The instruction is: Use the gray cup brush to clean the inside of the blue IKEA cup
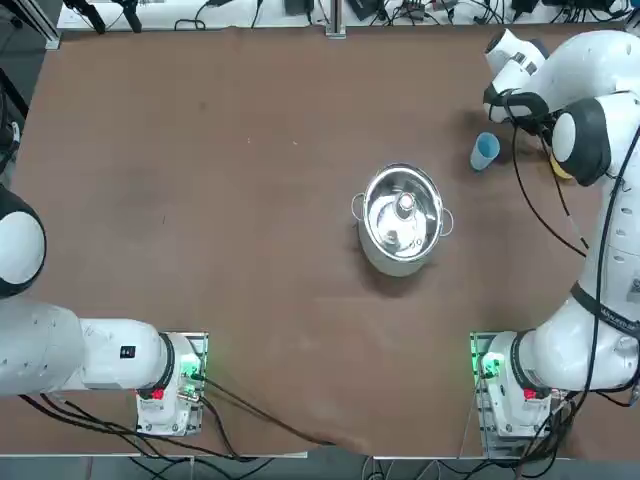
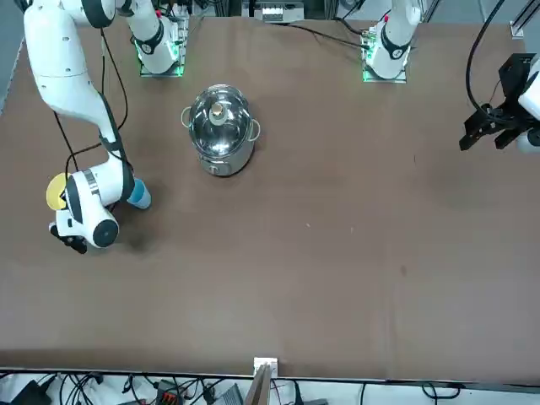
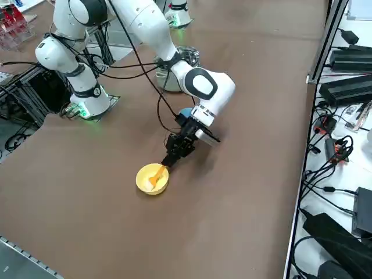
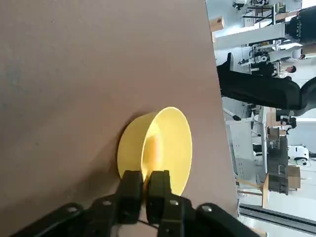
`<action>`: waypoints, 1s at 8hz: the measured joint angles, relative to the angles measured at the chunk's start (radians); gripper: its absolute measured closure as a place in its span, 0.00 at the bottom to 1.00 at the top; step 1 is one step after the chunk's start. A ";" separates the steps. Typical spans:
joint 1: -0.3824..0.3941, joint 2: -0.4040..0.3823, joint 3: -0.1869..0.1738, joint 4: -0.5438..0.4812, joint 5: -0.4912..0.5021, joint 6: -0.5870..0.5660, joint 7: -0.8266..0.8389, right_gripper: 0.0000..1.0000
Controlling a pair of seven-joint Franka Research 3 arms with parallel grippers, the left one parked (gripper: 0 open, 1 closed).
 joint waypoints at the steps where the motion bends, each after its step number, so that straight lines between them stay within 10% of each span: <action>1: 0.000 -0.001 0.000 0.002 0.000 -0.008 0.000 0.96; 8: 0.001 -0.222 -0.001 0.049 0.146 -0.105 -0.289 0.97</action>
